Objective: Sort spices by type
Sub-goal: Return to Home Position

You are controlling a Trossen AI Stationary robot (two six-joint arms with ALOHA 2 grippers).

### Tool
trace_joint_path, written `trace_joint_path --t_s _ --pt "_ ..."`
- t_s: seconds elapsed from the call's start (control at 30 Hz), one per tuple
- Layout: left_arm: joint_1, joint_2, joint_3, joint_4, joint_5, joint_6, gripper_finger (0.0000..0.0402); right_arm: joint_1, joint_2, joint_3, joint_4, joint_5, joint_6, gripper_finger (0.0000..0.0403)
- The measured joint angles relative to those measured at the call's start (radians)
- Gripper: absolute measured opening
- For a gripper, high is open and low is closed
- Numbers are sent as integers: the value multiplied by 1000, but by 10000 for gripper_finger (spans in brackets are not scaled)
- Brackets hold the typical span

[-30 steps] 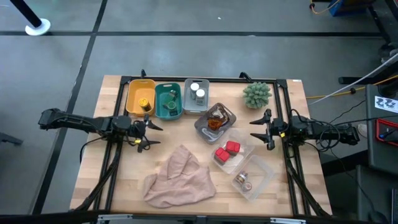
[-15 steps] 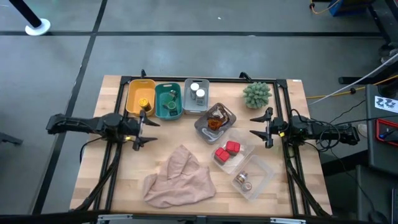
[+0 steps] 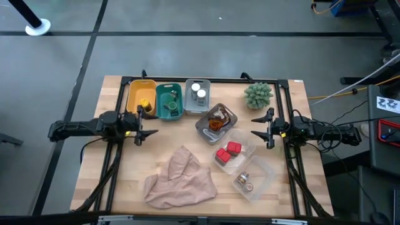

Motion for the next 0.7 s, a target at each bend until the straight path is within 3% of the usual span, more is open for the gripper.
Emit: trace_joint_path --t_s 0.23,0.7 --pt "73 0 0 2 -16 -66 285 0 0 0 0 0 0 250" --pt "77 0 0 3 -15 -33 285 0 0 0 0 0 0 250"
